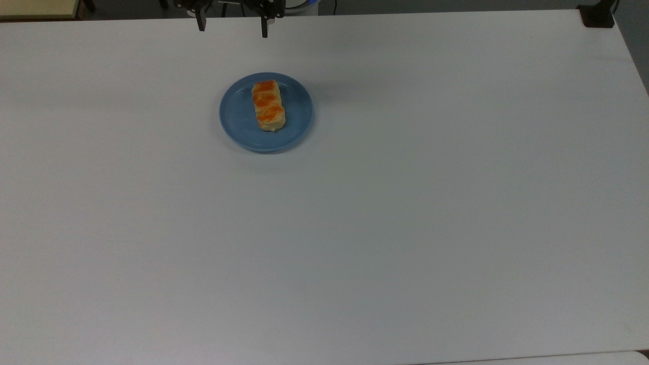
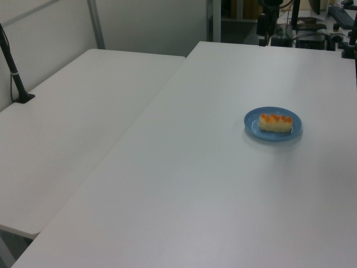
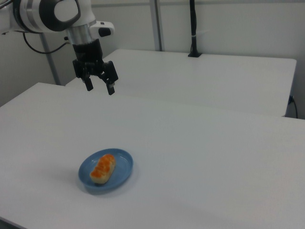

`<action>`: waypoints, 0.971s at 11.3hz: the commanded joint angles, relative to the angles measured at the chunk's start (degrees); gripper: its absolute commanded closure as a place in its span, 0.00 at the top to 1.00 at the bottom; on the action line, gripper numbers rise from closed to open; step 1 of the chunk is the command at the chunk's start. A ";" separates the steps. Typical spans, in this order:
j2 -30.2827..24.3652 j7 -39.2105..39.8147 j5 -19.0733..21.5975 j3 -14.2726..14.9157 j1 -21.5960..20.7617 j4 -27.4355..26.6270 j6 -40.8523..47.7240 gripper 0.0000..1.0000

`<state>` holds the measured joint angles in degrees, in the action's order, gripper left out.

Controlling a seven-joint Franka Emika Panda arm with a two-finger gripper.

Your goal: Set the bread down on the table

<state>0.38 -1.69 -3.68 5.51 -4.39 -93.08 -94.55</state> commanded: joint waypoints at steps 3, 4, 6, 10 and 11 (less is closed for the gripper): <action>-3.36 -0.78 0.16 -0.23 0.08 -2.19 1.04 1.00; -3.45 -0.69 0.16 -0.23 0.26 -2.20 1.04 1.00; -4.06 -0.43 0.16 -0.23 0.35 -3.24 0.77 1.00; -4.33 3.43 -0.01 0.29 0.35 -5.27 0.60 1.00; -4.50 4.57 -0.01 0.29 0.17 -6.75 -0.01 1.00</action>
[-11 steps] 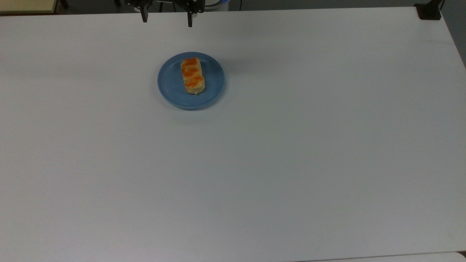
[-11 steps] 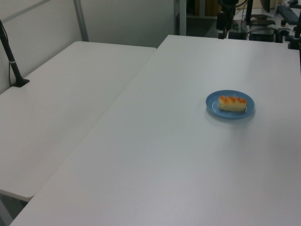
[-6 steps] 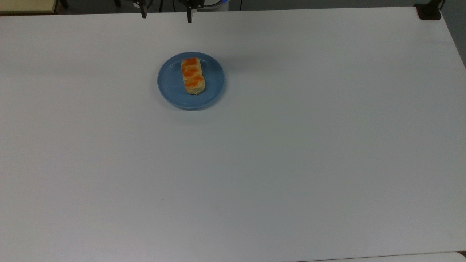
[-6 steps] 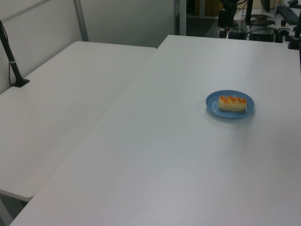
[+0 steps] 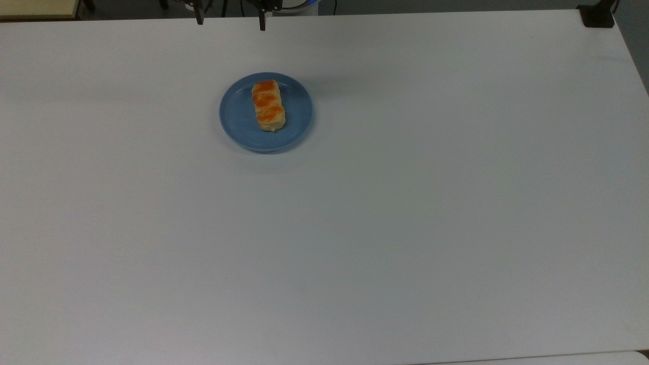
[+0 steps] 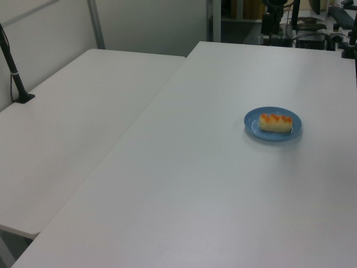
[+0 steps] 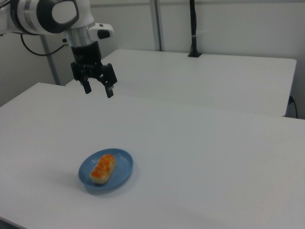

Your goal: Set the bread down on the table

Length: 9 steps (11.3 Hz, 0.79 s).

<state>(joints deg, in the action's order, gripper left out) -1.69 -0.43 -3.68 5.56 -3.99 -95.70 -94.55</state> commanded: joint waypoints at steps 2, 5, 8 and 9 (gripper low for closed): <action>-2.18 3.51 -0.54 0.24 -0.84 -7.64 -1.42 1.00; 1.06 3.59 -2.20 0.24 -3.02 -12.56 -5.19 1.00; 4.57 8.67 -4.23 0.24 -4.27 -17.31 -9.41 1.00; 6.07 8.95 -4.67 0.24 -4.35 -18.20 -11.42 1.00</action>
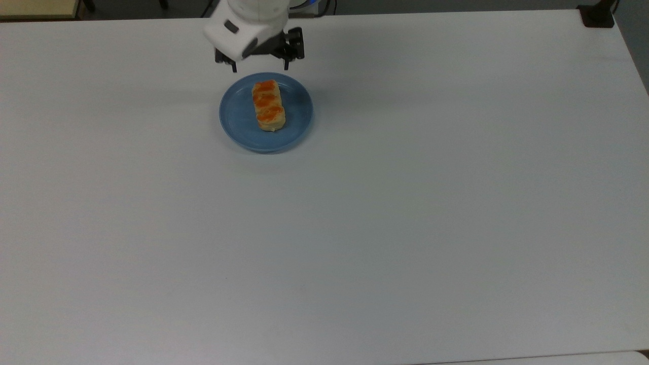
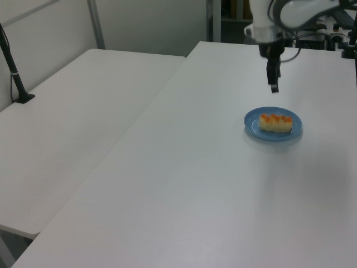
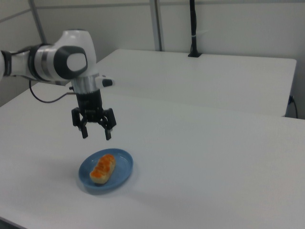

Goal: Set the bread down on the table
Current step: 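Lower the open gripper down onto the bread on the blue plate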

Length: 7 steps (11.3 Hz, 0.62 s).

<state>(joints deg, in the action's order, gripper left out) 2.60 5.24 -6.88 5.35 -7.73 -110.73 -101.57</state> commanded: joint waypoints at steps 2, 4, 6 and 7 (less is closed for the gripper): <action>4.07 4.42 -2.69 0.45 -0.62 -4.84 -7.05 1.00; 5.13 5.57 -3.22 0.45 -0.80 -6.69 -9.33 0.91; 7.24 5.13 -4.19 0.45 -2.11 -8.10 -11.71 0.77; 7.86 5.13 -4.72 0.45 -2.20 -8.54 -12.50 0.69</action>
<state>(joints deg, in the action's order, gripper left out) 9.67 9.91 -9.75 5.33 -8.48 -117.15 -111.15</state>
